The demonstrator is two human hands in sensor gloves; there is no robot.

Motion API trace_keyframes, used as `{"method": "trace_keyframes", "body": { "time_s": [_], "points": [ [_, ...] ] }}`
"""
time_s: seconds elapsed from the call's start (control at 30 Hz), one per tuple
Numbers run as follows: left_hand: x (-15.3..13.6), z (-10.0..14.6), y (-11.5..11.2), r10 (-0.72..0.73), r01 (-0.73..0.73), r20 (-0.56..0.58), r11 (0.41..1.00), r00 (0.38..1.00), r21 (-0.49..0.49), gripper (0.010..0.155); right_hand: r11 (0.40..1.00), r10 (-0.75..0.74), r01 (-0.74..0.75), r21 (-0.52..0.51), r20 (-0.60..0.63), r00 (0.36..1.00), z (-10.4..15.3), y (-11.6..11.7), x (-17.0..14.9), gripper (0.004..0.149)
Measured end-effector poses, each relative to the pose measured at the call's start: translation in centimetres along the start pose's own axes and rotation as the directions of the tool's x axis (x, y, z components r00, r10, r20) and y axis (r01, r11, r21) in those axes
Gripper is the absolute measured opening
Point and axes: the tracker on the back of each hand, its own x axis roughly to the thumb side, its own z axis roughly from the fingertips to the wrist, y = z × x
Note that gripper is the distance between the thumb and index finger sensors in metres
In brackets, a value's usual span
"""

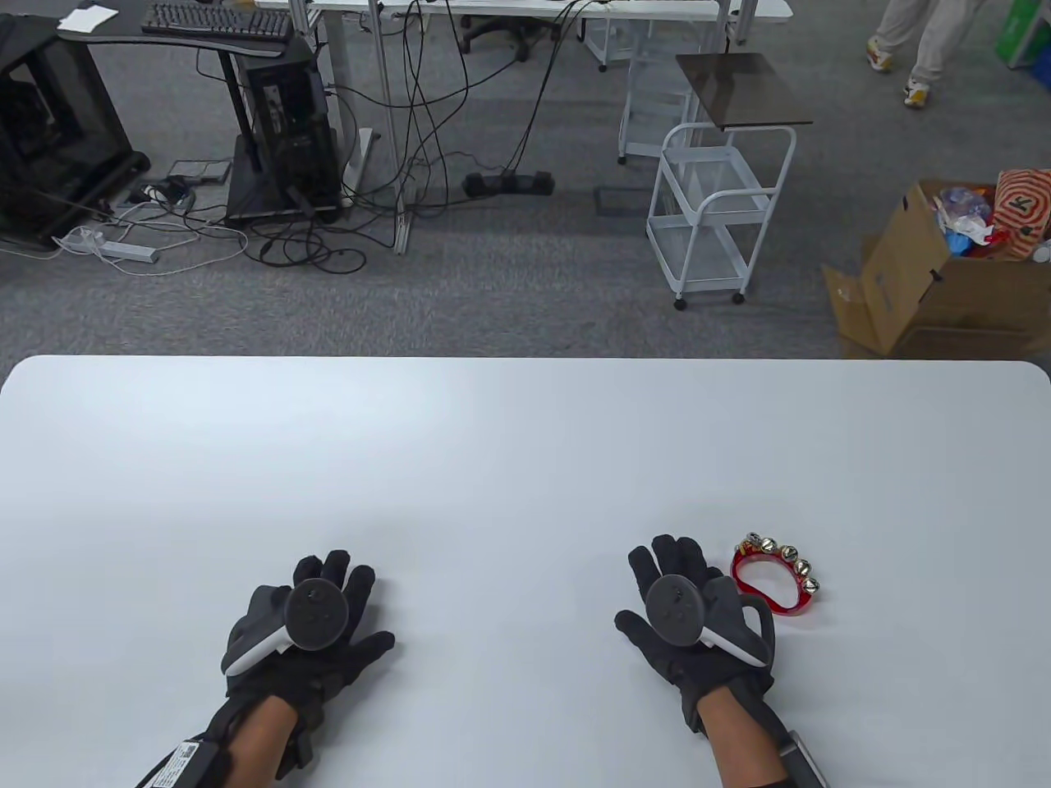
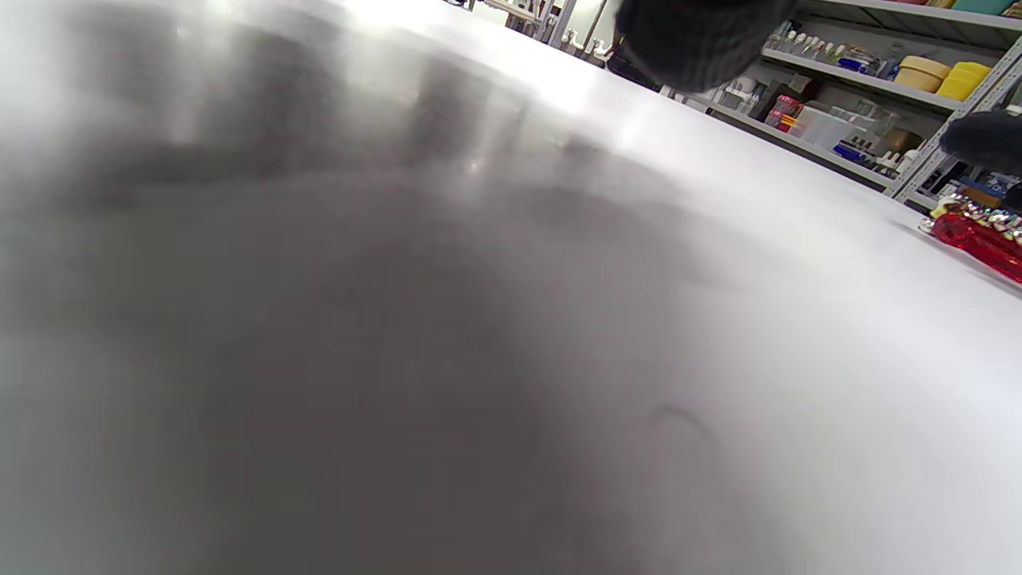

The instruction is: Shake a handbell

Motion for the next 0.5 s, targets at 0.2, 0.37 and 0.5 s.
{"method": "trace_keyframes", "body": {
  "time_s": [0.2, 0.37, 0.5],
  "points": [
    [0.0, 0.0, 0.1, 0.0, 0.0, 0.002, 1.0, 1.0, 0.004, 0.087, 1.0, 0.002, -0.002, -0.001, -0.004, 1.0, 0.0, 0.0, 0.0, 0.08],
    [-0.1, 0.0, 0.1, 0.006, -0.006, 0.002, 1.0, 1.0, 0.005, 0.087, 1.0, 0.016, -0.016, -0.008, -0.038, 0.999, 0.1, -0.1, -0.2, 0.084],
    [0.0, 0.0, 0.0, 0.008, -0.008, 0.003, 1.0, 1.0, 0.003, 0.087, 0.998, 0.032, -0.039, -0.048, -0.134, 0.99, 0.2, -0.7, -1.3, 0.085]
  ]
}}
